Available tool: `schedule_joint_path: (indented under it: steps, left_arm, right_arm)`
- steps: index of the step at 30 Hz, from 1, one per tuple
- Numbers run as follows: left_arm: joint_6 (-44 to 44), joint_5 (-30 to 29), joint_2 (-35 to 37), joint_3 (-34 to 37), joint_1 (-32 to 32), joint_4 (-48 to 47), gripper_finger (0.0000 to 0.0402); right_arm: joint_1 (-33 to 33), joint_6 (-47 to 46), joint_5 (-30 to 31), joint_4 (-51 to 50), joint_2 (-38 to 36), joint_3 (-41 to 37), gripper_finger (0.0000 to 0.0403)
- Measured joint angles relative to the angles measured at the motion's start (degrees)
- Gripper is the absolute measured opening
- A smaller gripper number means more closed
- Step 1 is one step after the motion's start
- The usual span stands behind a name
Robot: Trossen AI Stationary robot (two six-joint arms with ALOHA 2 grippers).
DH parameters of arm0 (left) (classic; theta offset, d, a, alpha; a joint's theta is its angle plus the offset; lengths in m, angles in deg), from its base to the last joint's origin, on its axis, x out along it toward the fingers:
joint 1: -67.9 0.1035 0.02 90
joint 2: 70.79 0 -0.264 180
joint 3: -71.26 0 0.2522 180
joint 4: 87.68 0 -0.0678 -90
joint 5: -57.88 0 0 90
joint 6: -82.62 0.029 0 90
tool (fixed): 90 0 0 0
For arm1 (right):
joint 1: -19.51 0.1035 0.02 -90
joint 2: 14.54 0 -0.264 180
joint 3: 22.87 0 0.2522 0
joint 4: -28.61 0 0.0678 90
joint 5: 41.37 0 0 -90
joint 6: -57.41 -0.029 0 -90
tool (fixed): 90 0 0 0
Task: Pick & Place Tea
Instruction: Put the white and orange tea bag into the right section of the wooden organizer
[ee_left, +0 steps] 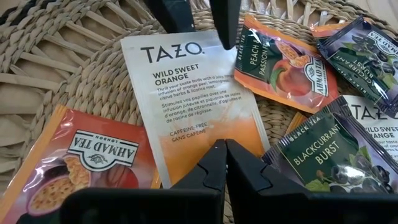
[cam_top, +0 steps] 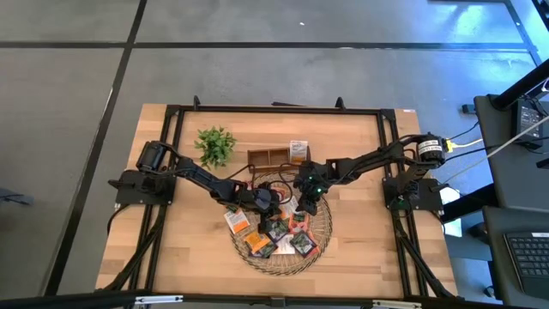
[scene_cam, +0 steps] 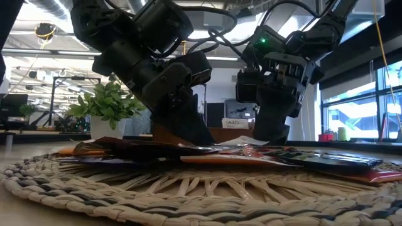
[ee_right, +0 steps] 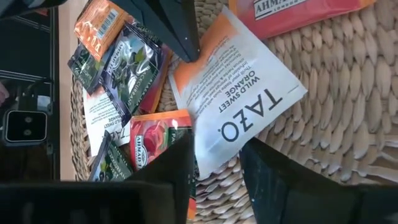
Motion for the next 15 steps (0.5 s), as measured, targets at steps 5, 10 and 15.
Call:
schedule_joint_path:
  steps: [5, 10, 15]
  left_arm:
    - [0.0, 0.0, 0.0, 0.0, 0.0, 0.0, 0.0003]
    - [0.0, 0.0, 0.0, 0.0, 0.0, 0.0, 0.0003]
    - [0.0, 0.0, -0.1, 0.1, 0.0, 0.8, 0.0003]
  right_arm:
    - [0.0, 1.3, 0.0, -0.1, 0.0, 0.0, 0.0078]
    - [0.0, 3.5, 0.0, 0.0, 0.0, 0.0, 0.0049]
    - [-0.1, 4.8, 0.0, 0.0, 0.0, 0.0, 0.0027]
